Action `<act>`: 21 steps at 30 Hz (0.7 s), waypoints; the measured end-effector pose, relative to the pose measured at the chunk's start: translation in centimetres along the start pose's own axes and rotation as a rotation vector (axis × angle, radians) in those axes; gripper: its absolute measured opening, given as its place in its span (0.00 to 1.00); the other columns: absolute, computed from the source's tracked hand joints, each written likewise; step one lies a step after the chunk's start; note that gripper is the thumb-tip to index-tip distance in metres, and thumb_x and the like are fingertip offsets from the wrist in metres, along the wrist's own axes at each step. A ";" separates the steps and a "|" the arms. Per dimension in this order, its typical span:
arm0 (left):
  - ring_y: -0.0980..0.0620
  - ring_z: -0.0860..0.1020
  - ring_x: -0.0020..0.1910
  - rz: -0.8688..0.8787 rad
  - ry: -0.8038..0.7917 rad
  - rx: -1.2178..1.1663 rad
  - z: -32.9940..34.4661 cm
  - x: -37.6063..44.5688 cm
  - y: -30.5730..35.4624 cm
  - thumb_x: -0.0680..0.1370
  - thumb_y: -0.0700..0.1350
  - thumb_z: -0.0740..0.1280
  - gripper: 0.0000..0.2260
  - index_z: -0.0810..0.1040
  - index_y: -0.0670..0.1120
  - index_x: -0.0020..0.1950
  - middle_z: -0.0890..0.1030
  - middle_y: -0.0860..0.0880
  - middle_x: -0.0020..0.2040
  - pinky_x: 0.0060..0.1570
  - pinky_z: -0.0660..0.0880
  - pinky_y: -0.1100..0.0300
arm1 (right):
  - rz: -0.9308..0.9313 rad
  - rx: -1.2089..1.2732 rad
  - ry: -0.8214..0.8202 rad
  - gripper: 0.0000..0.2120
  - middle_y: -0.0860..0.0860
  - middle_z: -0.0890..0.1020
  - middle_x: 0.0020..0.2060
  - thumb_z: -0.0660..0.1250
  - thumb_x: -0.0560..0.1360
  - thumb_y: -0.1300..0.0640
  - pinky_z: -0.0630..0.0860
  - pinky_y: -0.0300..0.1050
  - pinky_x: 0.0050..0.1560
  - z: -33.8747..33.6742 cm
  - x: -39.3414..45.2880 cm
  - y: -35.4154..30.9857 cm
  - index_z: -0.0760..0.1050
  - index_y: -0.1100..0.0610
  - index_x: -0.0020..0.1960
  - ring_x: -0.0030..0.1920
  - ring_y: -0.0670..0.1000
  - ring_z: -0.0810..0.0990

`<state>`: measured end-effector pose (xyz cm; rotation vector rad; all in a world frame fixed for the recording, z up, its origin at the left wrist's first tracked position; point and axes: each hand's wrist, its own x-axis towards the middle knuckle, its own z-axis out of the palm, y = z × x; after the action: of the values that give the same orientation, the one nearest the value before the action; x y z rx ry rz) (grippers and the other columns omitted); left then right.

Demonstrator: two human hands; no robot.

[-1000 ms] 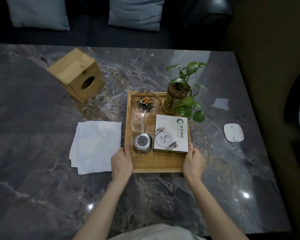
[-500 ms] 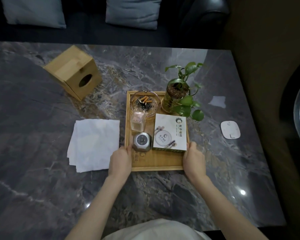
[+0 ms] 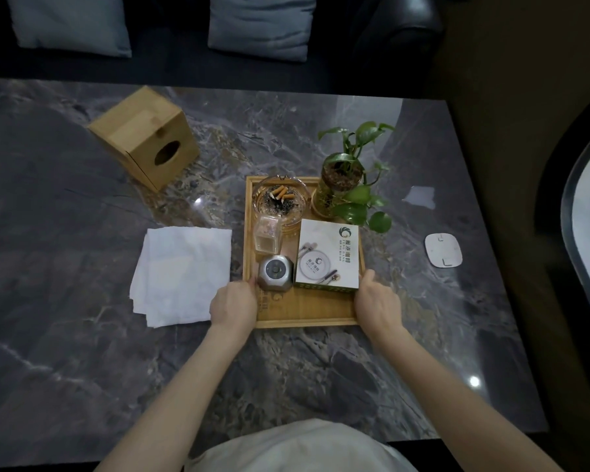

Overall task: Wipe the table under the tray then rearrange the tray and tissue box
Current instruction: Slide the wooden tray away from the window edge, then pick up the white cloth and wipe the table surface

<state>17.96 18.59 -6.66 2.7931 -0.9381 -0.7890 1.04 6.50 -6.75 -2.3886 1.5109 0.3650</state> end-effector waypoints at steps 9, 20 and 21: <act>0.39 0.78 0.50 -0.009 0.005 0.001 0.3 0.0 -0.4 0.81 0.51 0.51 0.22 0.77 0.37 0.50 0.80 0.38 0.51 0.42 0.70 0.52 | 0.004 0.109 0.092 0.12 0.64 0.82 0.45 0.48 0.81 0.54 0.68 0.52 0.38 0.5 0.6 1.0 0.65 0.62 0.52 0.45 0.65 0.80; 0.46 0.77 0.32 0.008 0.420 -0.445 -4.7 -0.2 -3.3 0.77 0.48 0.61 0.15 0.75 0.40 0.35 0.80 0.44 0.32 0.33 0.71 0.53 | -0.395 0.674 0.311 0.10 0.46 0.71 0.28 0.57 0.79 0.59 0.64 0.38 0.30 -5.3 -0.6 -9.0 0.68 0.58 0.39 0.28 0.46 0.70; 0.47 0.77 0.33 -0.006 0.458 -0.491 -4.8 -0.2 -3.9 0.77 0.46 0.62 0.13 0.75 0.40 0.37 0.80 0.44 0.34 0.34 0.70 0.55 | -0.446 0.681 0.280 0.10 0.45 0.71 0.28 0.57 0.79 0.59 0.65 0.36 0.30 -5.3 -0.5 -10.5 0.68 0.57 0.39 0.28 0.45 0.70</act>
<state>22.32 21.50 -3.41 2.3817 -0.5615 -0.2939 10.67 9.21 -0.57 -2.1540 0.9244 -0.5199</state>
